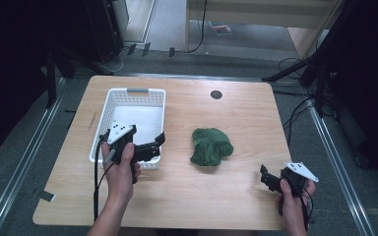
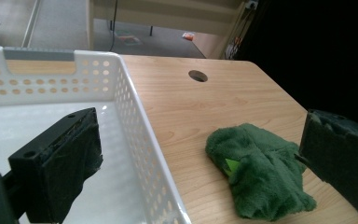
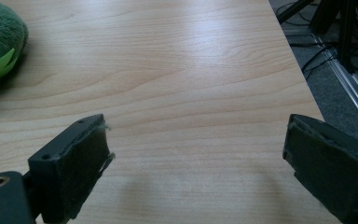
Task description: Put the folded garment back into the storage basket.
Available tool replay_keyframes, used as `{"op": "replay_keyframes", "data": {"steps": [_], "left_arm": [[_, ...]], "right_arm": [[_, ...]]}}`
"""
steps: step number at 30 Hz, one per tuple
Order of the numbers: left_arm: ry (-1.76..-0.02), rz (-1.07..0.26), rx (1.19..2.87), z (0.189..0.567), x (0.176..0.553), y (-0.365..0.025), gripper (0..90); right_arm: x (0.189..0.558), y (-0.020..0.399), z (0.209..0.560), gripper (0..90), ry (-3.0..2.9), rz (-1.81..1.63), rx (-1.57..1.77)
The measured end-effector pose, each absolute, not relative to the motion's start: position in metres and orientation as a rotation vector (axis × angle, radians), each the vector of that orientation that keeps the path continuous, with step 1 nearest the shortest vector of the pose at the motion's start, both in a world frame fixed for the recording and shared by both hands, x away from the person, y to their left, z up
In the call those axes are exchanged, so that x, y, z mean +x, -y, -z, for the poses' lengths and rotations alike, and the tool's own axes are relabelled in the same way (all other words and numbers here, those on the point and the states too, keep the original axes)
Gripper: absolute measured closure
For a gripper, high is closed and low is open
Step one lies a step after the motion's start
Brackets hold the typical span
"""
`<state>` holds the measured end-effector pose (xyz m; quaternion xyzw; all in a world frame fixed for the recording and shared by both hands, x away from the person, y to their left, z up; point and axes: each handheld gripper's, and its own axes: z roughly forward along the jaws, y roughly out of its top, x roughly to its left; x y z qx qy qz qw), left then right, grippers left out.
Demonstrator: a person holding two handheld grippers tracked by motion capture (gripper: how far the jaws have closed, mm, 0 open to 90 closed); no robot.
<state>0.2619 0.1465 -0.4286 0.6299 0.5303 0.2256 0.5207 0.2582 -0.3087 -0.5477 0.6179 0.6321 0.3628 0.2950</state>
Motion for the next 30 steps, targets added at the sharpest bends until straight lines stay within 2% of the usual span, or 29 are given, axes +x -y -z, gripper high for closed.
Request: {"op": "replay_keyframes", "data": {"steps": [15, 30], "left_arm": [[-1.263, -0.482, 1.552, 0.433, 0.274, -0.109, 0.0], [-1.232, -0.417, 1.640, 0.452, 0.280, -0.057, 0.0]], "right_arm": [[0.259, 0.309, 0.548, 0.9, -1.687, -0.963, 1.671], [0.259, 0.309, 0.548, 0.0, -1.709, -0.972, 1.658]]}}
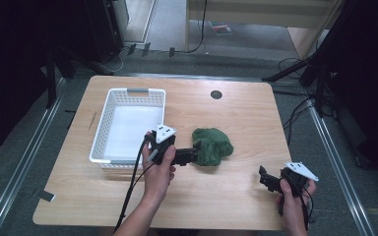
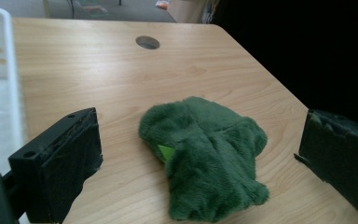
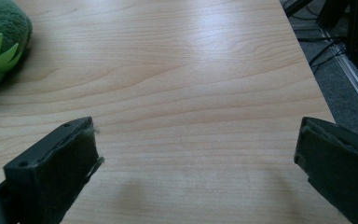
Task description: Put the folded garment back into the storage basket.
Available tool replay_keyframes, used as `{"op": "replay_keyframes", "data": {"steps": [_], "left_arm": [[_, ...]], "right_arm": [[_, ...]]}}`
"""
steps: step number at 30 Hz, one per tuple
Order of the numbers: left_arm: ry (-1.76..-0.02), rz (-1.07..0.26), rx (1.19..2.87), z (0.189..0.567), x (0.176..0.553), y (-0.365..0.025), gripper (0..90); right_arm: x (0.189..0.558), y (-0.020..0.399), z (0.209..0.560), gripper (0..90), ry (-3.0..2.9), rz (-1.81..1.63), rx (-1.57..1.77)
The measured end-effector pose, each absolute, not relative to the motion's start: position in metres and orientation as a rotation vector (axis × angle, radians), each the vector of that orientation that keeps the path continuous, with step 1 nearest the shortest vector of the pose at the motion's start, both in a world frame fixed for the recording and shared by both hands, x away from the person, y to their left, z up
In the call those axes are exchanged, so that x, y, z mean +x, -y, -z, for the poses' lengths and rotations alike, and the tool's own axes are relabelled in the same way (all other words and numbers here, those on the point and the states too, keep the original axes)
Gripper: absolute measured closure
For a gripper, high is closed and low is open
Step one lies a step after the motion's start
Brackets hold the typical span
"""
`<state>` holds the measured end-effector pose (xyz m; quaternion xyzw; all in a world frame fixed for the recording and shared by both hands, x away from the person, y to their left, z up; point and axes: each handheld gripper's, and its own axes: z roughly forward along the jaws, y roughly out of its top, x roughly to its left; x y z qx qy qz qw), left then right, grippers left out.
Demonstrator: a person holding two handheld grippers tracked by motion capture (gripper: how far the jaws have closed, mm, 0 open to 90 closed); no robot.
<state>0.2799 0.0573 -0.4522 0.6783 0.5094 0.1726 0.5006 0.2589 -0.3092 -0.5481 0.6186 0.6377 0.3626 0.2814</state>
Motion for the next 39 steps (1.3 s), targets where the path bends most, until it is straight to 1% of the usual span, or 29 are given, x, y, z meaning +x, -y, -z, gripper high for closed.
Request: {"op": "replay_keyframes", "data": {"steps": [3, 16, 23, 31, 35, 39], "left_arm": [[-1.240, -0.402, 1.656, 0.460, 0.284, -0.044, 0.0], [-1.264, -0.362, 1.743, 0.482, 0.298, -0.015, 0.0], [-1.291, -0.330, 1.794, 0.499, 0.311, 0.009, 0.0], [-1.315, -0.308, 1.833, 0.511, 0.320, 0.020, 0.0], [-1.339, -0.359, 1.875, 0.518, 0.324, 0.026, 0.0], [-1.358, -0.380, 1.891, 0.522, 0.327, 0.026, 0.0]], "right_arm": [[0.259, 0.309, 0.548, 0.0, -1.709, -0.971, 1.656], [0.259, 0.309, 0.548, 0.0, -1.705, -0.968, 1.659], [0.259, 0.309, 0.548, 0.0, -1.706, -0.969, 1.659], [0.259, 0.309, 0.548, 0.0, -1.711, -0.967, 1.658], [0.259, 0.309, 0.548, 0.0, -1.713, -0.968, 1.660], [0.259, 0.309, 0.548, 0.0, -1.715, -0.968, 1.658]]}}
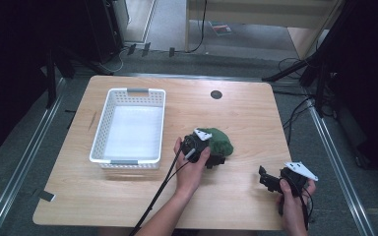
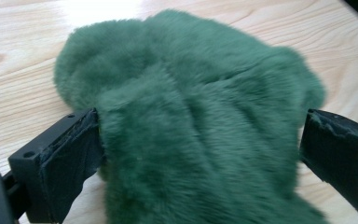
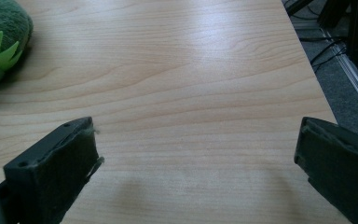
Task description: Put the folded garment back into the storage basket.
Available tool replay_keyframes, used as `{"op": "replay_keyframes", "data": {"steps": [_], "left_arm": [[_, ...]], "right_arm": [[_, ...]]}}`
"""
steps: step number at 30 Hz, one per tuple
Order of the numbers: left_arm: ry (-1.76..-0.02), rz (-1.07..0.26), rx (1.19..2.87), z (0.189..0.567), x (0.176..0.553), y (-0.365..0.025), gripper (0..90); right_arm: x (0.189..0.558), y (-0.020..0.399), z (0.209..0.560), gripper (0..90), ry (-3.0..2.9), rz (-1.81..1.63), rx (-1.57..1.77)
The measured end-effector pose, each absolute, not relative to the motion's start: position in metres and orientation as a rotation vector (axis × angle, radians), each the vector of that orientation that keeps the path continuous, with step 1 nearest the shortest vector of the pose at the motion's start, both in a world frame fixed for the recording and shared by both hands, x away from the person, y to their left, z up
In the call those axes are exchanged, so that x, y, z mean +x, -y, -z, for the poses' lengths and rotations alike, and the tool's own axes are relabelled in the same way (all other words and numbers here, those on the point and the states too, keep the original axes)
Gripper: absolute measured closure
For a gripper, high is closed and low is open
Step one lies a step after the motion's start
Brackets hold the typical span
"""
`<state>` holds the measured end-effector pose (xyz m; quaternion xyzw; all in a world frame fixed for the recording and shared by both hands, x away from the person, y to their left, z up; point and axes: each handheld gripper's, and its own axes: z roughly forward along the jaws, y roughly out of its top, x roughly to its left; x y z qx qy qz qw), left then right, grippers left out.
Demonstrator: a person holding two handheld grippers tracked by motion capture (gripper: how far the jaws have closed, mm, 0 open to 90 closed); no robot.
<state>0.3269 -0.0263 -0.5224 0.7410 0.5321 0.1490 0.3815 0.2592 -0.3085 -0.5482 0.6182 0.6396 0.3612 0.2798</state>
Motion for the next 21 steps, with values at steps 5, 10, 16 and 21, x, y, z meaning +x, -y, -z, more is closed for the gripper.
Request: {"op": "replay_keyframes", "data": {"steps": [5, 10, 16, 21], "left_arm": [[-1.372, -0.393, 1.913, 0.527, 0.327, 0.029, 0.0], [-1.410, -0.381, 1.915, 0.530, 0.332, 0.033, 0.0], [-1.420, -0.393, 1.927, 0.532, 0.333, 0.037, 0.0], [-1.433, -0.417, 1.964, 0.537, 0.333, 0.041, 0.0]], "right_arm": [[0.259, 0.309, 0.548, 0.0, -1.717, -0.969, 1.659], [0.259, 0.309, 0.548, 0.0, -1.714, -0.971, 1.661], [0.260, 0.309, 0.548, 0.0, -1.716, -0.972, 1.663], [0.259, 0.309, 0.548, 0.0, -1.717, -0.970, 1.659]]}}
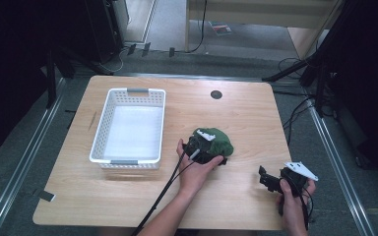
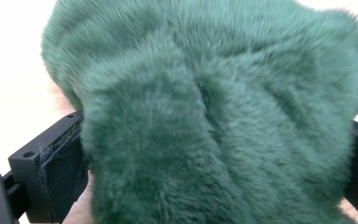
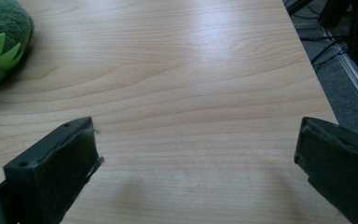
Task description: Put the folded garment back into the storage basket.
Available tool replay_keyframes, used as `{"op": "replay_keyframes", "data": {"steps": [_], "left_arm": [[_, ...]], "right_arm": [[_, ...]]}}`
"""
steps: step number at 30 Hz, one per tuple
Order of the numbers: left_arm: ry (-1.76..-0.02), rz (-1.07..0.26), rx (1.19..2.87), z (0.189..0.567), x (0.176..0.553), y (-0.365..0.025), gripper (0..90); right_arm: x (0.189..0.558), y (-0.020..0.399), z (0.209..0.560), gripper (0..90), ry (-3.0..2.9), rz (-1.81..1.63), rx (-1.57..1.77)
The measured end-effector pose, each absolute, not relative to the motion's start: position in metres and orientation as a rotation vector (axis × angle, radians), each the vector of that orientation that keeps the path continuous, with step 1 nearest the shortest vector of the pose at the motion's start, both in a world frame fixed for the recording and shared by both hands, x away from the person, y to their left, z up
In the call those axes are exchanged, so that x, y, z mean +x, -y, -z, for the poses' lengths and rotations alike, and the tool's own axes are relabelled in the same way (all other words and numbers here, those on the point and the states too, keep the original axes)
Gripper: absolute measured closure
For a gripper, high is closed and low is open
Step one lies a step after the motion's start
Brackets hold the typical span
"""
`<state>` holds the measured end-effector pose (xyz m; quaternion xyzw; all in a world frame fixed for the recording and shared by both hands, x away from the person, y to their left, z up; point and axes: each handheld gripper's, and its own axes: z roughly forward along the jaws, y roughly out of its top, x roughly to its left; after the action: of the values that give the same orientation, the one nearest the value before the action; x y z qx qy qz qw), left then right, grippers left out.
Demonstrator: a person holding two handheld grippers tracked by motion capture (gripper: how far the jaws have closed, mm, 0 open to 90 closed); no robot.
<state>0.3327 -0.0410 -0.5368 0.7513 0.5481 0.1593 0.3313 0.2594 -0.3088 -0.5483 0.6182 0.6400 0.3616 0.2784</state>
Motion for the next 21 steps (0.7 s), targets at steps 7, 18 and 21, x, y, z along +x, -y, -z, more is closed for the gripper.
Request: {"op": "replay_keyframes", "data": {"steps": [7, 18, 21], "left_arm": [[-1.451, -0.421, 1.985, 0.540, 0.332, 0.043, 0.0], [-1.377, -0.432, 1.974, 0.534, 0.328, 0.040, 17.1], [-1.359, -0.431, 1.960, 0.529, 0.327, 0.038, 21.6]], "right_arm": [[0.260, 0.309, 0.548, 0.0, -1.719, -0.968, 1.659], [0.260, 0.309, 0.548, 0.0, -1.717, -0.965, 1.659], [0.260, 0.309, 0.548, 0.0, -1.719, -0.963, 1.661]]}}
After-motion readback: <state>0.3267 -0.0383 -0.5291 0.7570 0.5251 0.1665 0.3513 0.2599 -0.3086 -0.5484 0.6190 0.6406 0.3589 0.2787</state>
